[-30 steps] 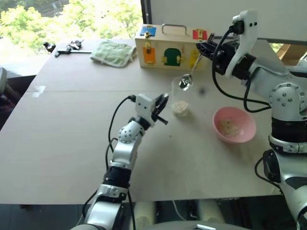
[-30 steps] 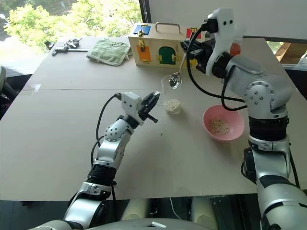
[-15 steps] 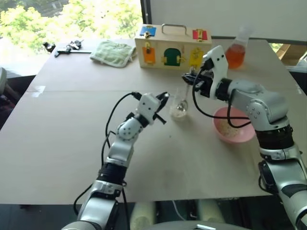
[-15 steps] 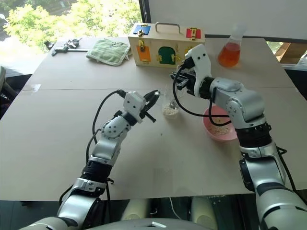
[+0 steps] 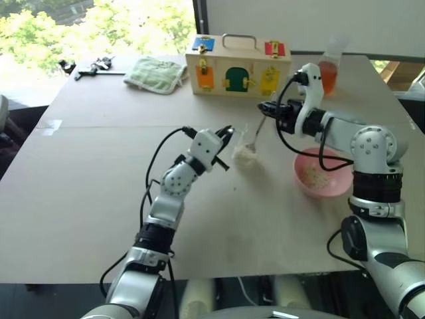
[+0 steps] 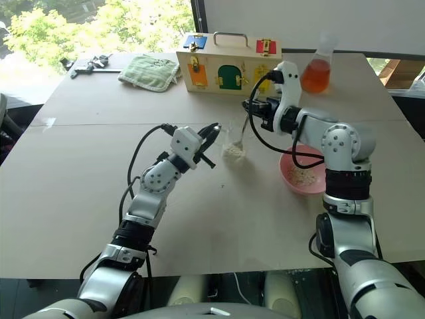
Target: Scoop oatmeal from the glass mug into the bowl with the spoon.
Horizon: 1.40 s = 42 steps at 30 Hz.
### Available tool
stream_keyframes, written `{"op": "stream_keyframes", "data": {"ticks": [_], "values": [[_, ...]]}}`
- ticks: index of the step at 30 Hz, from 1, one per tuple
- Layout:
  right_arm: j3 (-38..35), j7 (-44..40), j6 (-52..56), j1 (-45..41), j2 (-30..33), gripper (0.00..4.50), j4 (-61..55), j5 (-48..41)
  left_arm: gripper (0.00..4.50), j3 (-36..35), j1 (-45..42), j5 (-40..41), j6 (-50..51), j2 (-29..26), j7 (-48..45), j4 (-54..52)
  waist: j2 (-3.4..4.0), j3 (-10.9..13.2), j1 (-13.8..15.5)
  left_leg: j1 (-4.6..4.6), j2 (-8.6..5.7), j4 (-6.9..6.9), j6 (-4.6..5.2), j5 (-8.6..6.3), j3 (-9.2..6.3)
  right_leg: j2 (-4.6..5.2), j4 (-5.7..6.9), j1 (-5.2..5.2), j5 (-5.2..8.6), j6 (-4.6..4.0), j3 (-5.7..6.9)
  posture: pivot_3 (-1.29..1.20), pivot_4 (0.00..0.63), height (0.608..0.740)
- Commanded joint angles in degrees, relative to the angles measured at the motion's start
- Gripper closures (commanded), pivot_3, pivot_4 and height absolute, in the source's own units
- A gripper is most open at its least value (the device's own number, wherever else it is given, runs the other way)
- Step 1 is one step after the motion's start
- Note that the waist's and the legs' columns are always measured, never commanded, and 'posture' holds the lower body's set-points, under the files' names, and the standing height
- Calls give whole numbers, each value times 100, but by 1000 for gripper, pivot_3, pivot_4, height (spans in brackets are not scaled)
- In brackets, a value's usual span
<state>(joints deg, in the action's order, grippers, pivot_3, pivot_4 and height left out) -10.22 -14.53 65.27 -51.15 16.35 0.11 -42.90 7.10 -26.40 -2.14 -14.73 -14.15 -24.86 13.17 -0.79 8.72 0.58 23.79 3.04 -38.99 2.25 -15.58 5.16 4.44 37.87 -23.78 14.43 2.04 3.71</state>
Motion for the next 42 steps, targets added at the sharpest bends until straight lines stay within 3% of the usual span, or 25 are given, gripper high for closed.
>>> {"op": "stream_keyframes", "data": {"ticks": [1, 21, 32, 42], "values": [[-392, 223, -58, -345, 71, 4500, -185, -39, 4448, 88, 60, -72, -207, -3, -36, 59, 0, 0, -3, 0, 0, -1, 0, 0, 0, 0, 1, 0, 0, 0, 0, 0, 150, 740], [-1377, 1034, 312, -561, 305, 4500, -352, -545, 4448, 76, 185, -203, -1054, 500, 743, 621, 0, -1, 22, 5, 0, -8, 1, -1, -3, 4, 2, 1, 0, 0, 2, 0, 150, 740], [-2596, 2517, 539, -614, -109, 4500, -90, -1517, 4448, 47, 94, -171, -1398, 846, 1075, 882, 2, -2, 20, 5, 1, -9, 2, -1, -2, 4, 3, 2, 0, 0, 2, 0, 150, 740], [-3132, 3689, 600, -457, -426, 4500, -67, -2550, 4448, -13, -250, -185, -1738, 1100, 1229, 1302, 3, -2, 9, 5, 1, -8, 2, -1, -1, 1, 3, 1, 0, 0, 1, 0, 150, 740]]}}
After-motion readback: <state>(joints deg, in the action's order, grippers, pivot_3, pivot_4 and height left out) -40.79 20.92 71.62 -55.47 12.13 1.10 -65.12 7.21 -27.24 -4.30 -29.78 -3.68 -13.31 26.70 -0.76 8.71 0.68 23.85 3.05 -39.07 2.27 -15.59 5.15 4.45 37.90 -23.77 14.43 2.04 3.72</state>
